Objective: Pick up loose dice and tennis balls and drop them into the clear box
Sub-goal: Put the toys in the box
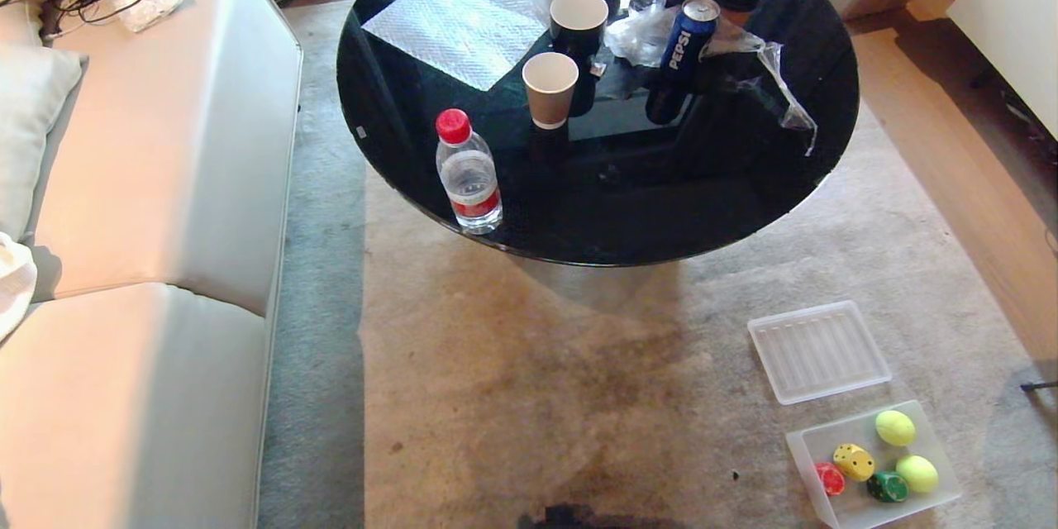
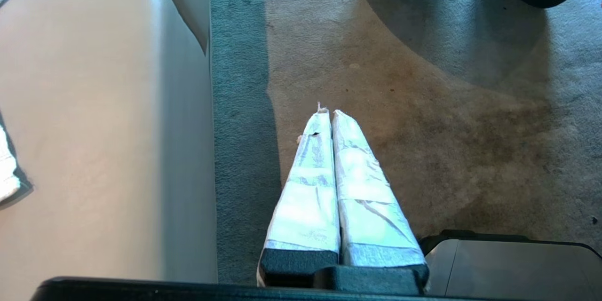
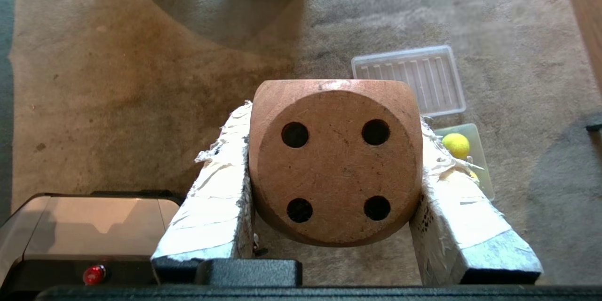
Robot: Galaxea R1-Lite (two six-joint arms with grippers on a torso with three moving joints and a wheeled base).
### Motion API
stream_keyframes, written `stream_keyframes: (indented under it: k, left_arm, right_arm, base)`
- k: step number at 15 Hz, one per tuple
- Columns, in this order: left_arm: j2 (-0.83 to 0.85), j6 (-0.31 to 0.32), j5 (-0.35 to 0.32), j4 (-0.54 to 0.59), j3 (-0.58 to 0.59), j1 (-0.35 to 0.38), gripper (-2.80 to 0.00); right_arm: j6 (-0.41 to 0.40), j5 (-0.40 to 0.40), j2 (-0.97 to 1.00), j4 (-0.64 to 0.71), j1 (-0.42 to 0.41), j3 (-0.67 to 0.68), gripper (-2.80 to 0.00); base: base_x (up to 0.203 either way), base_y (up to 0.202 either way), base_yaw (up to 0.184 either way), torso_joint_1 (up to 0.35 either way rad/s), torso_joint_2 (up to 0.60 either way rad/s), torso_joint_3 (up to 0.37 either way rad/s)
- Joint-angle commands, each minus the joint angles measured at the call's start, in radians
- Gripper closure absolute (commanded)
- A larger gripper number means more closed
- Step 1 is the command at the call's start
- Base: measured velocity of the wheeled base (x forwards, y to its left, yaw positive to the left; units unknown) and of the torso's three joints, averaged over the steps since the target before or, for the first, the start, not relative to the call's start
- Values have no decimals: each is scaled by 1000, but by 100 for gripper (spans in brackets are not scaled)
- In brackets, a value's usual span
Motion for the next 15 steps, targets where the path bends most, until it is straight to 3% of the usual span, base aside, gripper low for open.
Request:
stream_keyframes:
  k: [1, 6, 15]
  left_arm:
    - [0, -1, 1, -1, 0, 0, 0]
    - [0, -1, 1, -2, 0, 0, 0]
    - [0, -1, 1, 0, 0, 0, 0]
  right_arm:
    - [0, 1, 0, 1, 0, 0, 0]
    - [-2, 4, 0, 2, 0, 0, 0]
    - [0, 4, 1, 3, 0, 0, 0]
  base:
    - [0, 0, 0, 0, 0, 0]
    - [0, 0, 0, 0, 0, 0]
    - [1, 9, -156, 1, 2, 2]
